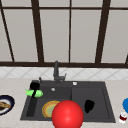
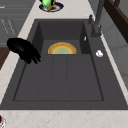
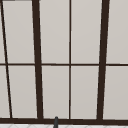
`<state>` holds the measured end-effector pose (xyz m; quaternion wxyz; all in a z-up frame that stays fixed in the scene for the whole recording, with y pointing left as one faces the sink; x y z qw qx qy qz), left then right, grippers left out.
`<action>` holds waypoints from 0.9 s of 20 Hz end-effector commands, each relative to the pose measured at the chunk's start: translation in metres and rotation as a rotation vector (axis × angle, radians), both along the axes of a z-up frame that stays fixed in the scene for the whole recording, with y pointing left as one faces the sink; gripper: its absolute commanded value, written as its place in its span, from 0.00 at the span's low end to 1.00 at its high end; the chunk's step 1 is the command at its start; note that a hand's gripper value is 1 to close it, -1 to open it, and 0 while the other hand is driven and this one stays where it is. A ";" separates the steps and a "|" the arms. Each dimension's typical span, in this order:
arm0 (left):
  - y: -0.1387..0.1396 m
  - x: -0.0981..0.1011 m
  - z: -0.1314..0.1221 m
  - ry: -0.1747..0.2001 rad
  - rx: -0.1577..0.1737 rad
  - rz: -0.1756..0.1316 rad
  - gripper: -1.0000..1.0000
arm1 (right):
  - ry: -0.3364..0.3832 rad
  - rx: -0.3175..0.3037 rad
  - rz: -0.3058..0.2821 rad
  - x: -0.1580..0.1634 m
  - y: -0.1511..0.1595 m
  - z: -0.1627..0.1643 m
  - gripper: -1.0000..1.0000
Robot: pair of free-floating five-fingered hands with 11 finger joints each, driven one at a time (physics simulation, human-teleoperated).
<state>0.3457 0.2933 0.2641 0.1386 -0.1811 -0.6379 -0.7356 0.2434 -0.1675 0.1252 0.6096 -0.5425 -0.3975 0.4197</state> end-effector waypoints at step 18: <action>0.129 -0.082 0.093 0.007 -0.010 -0.016 1.00 | 0.000 0.000 0.000 0.000 0.000 0.000 0.50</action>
